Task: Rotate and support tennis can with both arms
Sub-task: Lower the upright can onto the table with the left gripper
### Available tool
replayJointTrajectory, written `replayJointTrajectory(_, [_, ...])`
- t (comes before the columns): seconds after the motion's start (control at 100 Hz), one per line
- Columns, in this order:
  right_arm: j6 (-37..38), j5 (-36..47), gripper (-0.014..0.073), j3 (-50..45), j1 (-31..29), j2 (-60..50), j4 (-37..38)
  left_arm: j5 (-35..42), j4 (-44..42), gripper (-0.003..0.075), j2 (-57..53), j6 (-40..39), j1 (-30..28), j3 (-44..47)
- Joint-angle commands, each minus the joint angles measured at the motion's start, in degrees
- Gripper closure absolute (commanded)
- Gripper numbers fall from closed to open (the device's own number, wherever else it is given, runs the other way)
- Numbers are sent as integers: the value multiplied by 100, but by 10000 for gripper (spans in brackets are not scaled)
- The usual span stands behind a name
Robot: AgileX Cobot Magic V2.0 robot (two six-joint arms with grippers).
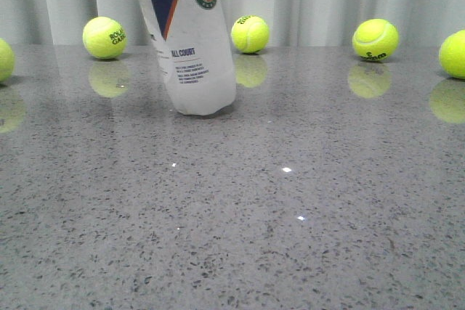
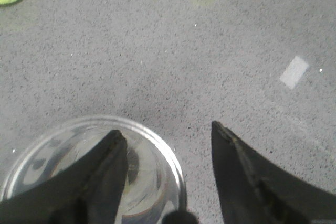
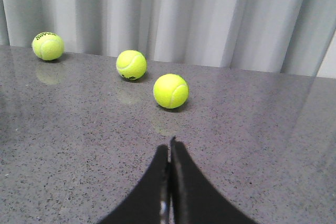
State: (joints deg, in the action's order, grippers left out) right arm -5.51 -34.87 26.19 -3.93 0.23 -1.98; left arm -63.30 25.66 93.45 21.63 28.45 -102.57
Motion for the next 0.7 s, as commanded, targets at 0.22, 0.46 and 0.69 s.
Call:
replayJointTrajectory(0.22, [-46,451,664,130,-42,88,2,354,923,358,-98,170,45,-306])
replayJointTrajectory(0.46, [-46,451,664,130,-42,88,2,438,942,366,-98,304,45,-332])
replayJointTrajectory(0.69, [-46,451,664,130,-42,88,2,1134,994,601,-415,579,45,-131])
